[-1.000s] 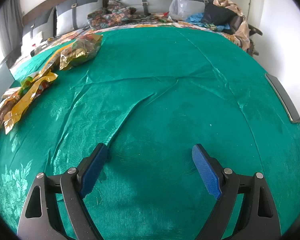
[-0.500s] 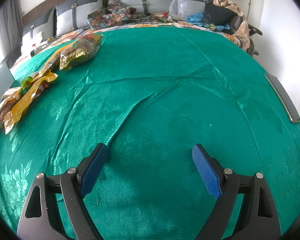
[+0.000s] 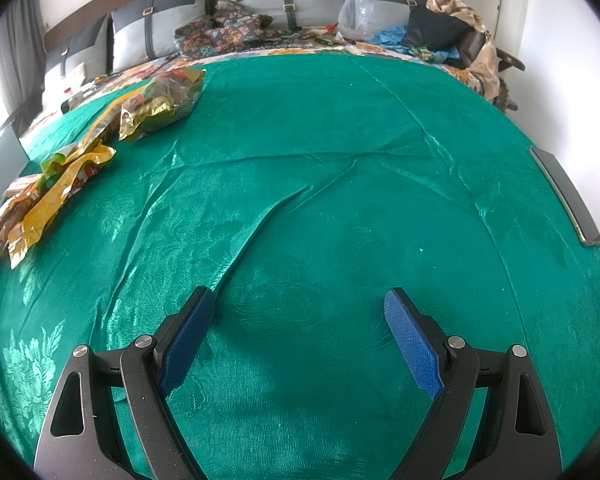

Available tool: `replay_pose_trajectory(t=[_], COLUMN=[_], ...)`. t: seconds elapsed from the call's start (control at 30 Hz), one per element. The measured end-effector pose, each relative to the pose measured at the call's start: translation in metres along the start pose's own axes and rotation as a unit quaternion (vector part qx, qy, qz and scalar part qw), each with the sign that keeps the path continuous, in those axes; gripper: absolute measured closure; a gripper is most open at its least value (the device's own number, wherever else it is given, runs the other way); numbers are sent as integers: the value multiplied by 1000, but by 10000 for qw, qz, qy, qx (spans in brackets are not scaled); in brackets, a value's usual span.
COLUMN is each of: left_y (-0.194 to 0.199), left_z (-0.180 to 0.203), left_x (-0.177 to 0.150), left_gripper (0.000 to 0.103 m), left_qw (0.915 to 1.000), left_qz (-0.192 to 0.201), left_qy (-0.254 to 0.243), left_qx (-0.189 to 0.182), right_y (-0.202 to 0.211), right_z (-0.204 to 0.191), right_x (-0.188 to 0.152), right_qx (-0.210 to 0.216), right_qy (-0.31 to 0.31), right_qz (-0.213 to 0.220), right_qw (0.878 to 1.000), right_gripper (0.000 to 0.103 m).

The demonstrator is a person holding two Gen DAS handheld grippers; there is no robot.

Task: Organize snacks
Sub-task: 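Move the left gripper back over the remaining snack pile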

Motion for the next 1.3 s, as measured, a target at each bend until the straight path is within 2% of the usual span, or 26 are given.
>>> replay_pose_trajectory(t=[1.03,1.2,1.3], left_y=[-1,0,3], left_z=[1,1,-1], left_x=[0,-1,14], left_gripper=[0,0,0], left_qw=[10000,9991,9980], left_qz=[-2,-309,-429], left_qy=[-18,-198,-232], left_qx=[-46,-205,-391], right_y=[0,0,0], right_z=[0,-1,-1], right_x=[0,0,0], right_qx=[13,15,18], right_qy=[0,0,-1], right_qz=[4,5,6], right_qw=[10000,10000,10000], right_gripper=[14,14,14])
Point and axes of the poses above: each gripper's, at about its wrist camera, not at the fingertips, and y roughly against the way its jaws point, z to its right, x to its top, the point moved 10 cm from there along -y, roughly the way its jaws point, and after that the axes turned 3 degrees about y, right-handed, at the moved point
